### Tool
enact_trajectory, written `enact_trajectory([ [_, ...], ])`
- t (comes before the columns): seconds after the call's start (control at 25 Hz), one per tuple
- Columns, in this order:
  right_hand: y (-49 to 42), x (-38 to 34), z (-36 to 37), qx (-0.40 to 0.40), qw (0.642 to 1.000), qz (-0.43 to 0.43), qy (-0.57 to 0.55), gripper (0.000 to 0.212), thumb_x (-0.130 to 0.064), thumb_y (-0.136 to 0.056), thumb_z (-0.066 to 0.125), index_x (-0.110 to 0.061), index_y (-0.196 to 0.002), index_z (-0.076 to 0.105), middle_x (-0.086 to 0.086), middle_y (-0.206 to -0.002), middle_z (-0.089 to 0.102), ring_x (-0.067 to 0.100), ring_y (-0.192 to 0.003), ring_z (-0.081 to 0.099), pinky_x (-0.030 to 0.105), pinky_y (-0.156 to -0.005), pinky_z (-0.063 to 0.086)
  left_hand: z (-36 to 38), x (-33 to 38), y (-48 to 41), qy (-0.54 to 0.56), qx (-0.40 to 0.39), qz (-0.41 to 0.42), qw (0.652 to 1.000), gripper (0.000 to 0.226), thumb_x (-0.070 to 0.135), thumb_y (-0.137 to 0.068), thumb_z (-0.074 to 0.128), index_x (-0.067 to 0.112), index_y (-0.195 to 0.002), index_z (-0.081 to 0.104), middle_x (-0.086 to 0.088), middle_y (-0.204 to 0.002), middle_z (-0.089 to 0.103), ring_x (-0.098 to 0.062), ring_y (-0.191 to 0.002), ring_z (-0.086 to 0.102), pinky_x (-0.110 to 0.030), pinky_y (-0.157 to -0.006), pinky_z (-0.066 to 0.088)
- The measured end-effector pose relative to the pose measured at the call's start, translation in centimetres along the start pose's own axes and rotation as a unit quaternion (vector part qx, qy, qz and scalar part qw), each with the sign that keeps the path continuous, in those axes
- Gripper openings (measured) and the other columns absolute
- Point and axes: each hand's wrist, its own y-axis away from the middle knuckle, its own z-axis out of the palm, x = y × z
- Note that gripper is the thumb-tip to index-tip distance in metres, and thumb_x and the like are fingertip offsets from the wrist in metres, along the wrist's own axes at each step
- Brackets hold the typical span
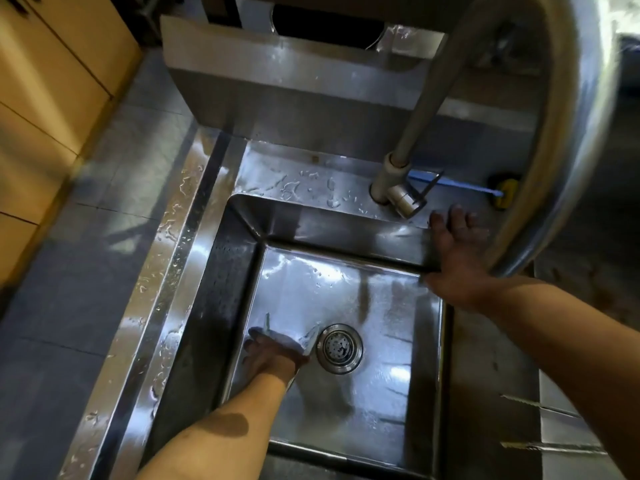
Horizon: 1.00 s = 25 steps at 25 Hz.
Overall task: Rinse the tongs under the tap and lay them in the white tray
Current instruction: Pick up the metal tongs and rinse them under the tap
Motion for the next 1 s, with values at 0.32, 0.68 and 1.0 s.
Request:
enact_trajectory([
  [0.32,4.4,-4.6,-6.7,-0.074,0.996,0.015,-0.057,0.1,-0.031,-0.098,0.064,-0.023,-0.165,-0.01,0.007,-0.172,-0.024,0.029,-0.158,-0.019,0.04,-0.129,-0.004,-7.5,4.2,7.8,0.034,0.012,0.28,0.959,0.055,0.052,-0.088,0.072,0.029,-0.137,0.059,0.002,-0.138,0.063,-0.022,-0.125,0.06,-0.028,-0.101,0.046],
  [0.68,6.1,-6.0,-8.6,-0.049,0.992,0.025,-0.115,0.096,-0.021,-0.099,0.066,-0.021,-0.166,-0.002,0.007,-0.175,-0.007,0.028,-0.161,-0.001,0.042,-0.129,0.014,-16.6,11.7,11.9,-0.125,0.245,0.506,0.818,0.078,0.036,-0.096,0.061,0.014,-0.163,0.028,-0.014,-0.173,0.022,-0.035,-0.158,0.019,-0.042,-0.127,0.019],
  [1.0,3.3,-4.7,-5.3,-0.025,0.999,0.03,-0.026,0.095,-0.035,-0.097,0.058,-0.016,-0.165,-0.006,0.014,-0.174,-0.013,0.036,-0.159,-0.012,0.041,-0.127,-0.003,-16.4,12.3,11.5,-0.188,0.192,0.468,0.842,0.097,0.036,-0.094,0.061,0.019,-0.167,-0.001,-0.006,-0.176,-0.008,-0.029,-0.162,-0.009,-0.039,-0.129,0.004],
])
